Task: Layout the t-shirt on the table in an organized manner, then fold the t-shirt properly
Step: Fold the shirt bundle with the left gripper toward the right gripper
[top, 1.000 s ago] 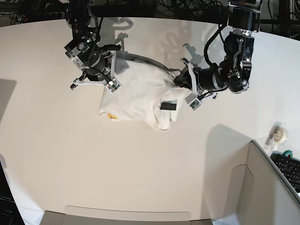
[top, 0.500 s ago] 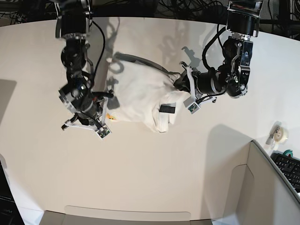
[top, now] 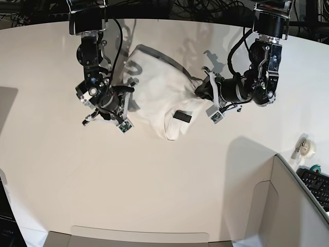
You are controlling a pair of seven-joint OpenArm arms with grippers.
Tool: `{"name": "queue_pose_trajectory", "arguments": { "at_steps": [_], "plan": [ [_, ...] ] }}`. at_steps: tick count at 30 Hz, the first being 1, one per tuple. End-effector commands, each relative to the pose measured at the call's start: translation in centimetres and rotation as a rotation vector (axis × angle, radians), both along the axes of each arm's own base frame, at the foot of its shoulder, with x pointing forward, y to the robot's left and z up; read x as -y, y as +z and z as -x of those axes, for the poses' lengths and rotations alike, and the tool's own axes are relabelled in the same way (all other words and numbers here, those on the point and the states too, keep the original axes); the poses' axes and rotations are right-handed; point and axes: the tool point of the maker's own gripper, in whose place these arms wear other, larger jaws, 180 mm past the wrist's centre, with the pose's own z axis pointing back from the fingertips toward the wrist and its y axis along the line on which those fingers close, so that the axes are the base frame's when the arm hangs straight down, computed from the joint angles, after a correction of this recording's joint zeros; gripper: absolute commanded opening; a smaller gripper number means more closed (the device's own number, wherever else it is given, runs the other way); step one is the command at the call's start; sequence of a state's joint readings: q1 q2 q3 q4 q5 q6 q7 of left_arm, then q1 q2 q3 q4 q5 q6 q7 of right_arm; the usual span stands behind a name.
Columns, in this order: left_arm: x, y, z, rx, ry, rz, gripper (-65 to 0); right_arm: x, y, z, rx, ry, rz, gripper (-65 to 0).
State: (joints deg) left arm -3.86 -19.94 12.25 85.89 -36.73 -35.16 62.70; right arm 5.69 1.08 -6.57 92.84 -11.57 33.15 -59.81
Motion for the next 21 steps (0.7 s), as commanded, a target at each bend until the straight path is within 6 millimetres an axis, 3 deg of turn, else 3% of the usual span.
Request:
{"name": "queue_pose_trajectory", "arguments": {
  "at_steps": [1, 3, 7, 9, 14, 18, 21],
  "plan": [
    [-2.1, -0.8, 0.1, -0.026, 0.000, -0.114, -64.9, 0.6, 1.2, 0.1, 0.032, -0.010, 0.017, -65.0],
    [-2.0, 0.0, -1.1, 0.000, 0.001, -0.111, -64.9, 1.3, 1.8, 1.6, 0.043, -0.014, 0.039, -65.0],
    [-1.9, -0.9, -1.1, -0.035, 0.018, -0.100, -64.9, 2.1, 3.2, 4.5, 0.048, -0.032, 0.073, -65.0],
    [-1.4, -0.4, -2.3, -0.020, 0.024, -0.085, -64.9, 2.3, 3.6, 5.7, 0.050, -0.038, 0.077, -65.0],
    [0.4, -0.5, -3.2, -0.031, 0.029, -0.040, -64.9, 2.0, 2.8, 8.4, 0.015, -0.028, 0.070, -65.0],
    [1.0, -0.4, -3.1, -0.026, 0.014, -0.038, -64.9, 2.2, 3.2, 7.9, 0.030, -0.038, 0.068, -65.0],
    [3.0, -0.8, -2.3, -0.019, -0.060, -0.033, -64.9, 2.7, 4.9, 5.6, 0.093, -0.049, 0.080, -65.0]
  ]
}}
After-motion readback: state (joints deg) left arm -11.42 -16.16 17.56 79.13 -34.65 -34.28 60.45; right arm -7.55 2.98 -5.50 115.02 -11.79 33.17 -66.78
